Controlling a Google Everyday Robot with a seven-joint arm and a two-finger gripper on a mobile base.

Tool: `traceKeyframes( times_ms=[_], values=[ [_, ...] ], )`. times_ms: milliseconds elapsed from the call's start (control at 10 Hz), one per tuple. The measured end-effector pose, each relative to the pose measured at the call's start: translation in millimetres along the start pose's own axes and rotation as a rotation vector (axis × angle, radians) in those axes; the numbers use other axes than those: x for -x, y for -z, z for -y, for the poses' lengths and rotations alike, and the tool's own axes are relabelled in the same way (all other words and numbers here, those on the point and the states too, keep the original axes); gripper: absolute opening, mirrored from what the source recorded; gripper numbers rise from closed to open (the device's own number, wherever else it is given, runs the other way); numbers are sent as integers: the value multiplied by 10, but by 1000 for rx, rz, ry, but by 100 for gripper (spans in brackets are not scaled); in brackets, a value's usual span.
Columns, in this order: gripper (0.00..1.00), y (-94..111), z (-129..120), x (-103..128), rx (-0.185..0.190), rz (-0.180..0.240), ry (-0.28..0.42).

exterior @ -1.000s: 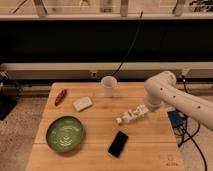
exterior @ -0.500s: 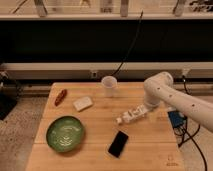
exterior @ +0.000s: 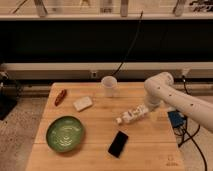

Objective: Place the bottle in the ceramic bowl

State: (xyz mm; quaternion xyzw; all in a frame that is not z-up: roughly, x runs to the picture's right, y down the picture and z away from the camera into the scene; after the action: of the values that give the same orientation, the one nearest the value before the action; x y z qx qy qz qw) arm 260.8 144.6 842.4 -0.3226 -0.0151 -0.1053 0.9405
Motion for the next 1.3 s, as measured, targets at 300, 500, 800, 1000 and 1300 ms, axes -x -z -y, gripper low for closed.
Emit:
traceKeyframes(
  times_ms=[300, 500, 800, 1000, 1300],
  values=[
    [80, -51, 20, -61, 4, -5, 13],
    [80, -102, 43, -74, 10, -8, 33],
    [80, -141, 54, -116, 15, -11, 50],
    [80, -177, 74, -141, 19, -17, 68],
    [80, -211, 87, -182, 24, -27, 84]
  ],
)
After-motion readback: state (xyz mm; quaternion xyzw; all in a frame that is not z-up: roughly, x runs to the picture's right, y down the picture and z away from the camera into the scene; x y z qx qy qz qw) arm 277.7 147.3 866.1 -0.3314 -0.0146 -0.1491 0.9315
